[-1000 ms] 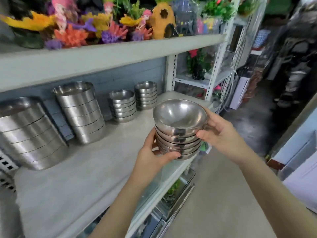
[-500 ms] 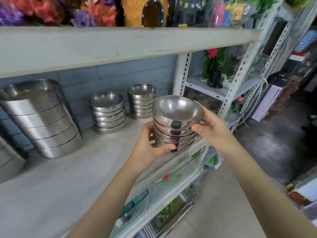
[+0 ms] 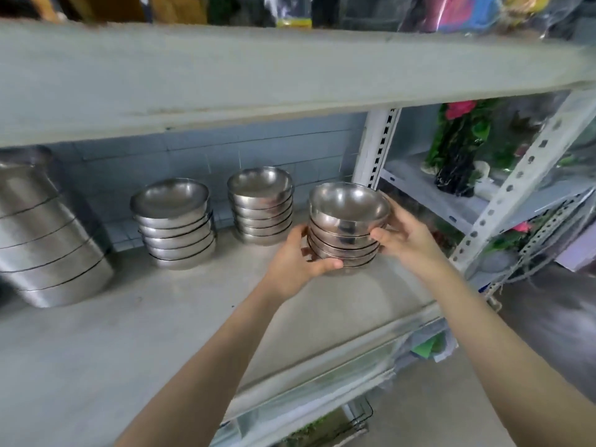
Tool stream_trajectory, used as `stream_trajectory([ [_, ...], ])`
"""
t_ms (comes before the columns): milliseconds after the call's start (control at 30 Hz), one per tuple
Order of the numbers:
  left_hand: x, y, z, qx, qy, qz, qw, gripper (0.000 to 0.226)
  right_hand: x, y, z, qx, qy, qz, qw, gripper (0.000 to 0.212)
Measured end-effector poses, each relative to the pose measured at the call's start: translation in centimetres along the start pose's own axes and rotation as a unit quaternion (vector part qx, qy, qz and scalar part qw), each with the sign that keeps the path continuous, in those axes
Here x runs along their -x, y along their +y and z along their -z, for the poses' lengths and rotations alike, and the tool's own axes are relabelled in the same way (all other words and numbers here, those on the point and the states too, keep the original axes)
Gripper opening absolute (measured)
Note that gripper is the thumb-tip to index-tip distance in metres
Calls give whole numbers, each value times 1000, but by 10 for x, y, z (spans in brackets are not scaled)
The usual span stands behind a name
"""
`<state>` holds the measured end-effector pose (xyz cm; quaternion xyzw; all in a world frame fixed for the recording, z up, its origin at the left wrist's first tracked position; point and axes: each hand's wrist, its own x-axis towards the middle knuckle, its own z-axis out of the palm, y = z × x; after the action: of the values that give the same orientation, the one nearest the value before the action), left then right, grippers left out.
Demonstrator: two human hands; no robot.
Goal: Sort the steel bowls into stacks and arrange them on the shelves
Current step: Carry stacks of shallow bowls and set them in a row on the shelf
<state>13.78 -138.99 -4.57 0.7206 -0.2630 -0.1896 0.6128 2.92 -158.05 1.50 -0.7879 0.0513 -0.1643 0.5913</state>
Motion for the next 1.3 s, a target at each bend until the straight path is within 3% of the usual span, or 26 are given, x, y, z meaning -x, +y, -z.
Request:
stream_trajectory([
  [100, -31, -8, -14, -4, 24, 24, 999, 91, -39, 20, 20, -4, -38, -3, 999, 70],
  [433, -99, -20, -23, -79, 117, 44, 989, 106, -126, 55, 48, -1, -125, -33, 992, 110],
  [667, -117, -19, -19, -123, 101, 37, 987, 94, -150, 64, 50, -4, -135, -30, 990, 93],
  [900, -123, -17, -19, -167, 105, 19, 980, 71, -159, 80, 49, -33, -125, -5, 992, 62],
  [1133, -125, -22, -17, -143, 91, 22, 985, 73, -160, 83, 49, -27, -135, 12, 990, 62],
  [1300, -126, -20, -17, -145, 85, 24, 985, 91, -165, 83, 53, -10, -143, 16, 990, 71],
])
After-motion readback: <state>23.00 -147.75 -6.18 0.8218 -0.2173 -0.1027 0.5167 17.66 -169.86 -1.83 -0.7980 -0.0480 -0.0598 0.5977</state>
